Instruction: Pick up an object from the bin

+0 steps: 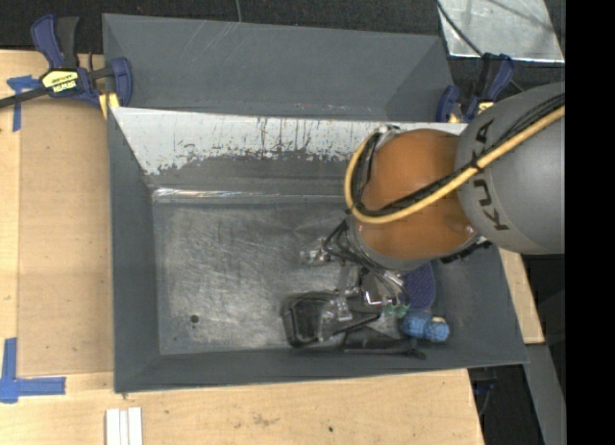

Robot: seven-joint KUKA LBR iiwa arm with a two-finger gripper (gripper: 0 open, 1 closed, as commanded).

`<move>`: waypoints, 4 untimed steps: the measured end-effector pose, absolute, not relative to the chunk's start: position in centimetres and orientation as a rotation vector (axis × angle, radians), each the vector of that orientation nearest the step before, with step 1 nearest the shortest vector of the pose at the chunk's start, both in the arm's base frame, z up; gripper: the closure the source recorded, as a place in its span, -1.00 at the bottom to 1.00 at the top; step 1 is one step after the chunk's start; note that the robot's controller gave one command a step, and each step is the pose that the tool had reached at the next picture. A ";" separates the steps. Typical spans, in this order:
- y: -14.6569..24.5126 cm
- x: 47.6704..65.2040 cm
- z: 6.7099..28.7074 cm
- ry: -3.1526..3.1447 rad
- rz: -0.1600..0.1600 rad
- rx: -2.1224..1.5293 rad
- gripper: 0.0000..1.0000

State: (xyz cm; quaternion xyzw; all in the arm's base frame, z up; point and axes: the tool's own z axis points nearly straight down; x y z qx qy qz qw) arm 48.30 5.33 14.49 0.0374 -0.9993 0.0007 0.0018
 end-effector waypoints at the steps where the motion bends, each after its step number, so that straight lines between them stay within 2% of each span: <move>1: 1.3 48.2 11.3 -3.110 0.002 0.429 -1.00; 2: 1.8 50.7 8.8 -3.086 0.001 0.490 -1.00; 3: 1.7 50.6 9.0 -3.083 0.002 0.486 1.00; 4: 1.7 50.4 29.1 -3.015 0.002 0.903 1.00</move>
Offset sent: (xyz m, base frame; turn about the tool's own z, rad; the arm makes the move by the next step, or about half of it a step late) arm -0.0007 -0.0387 -0.0310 -0.2024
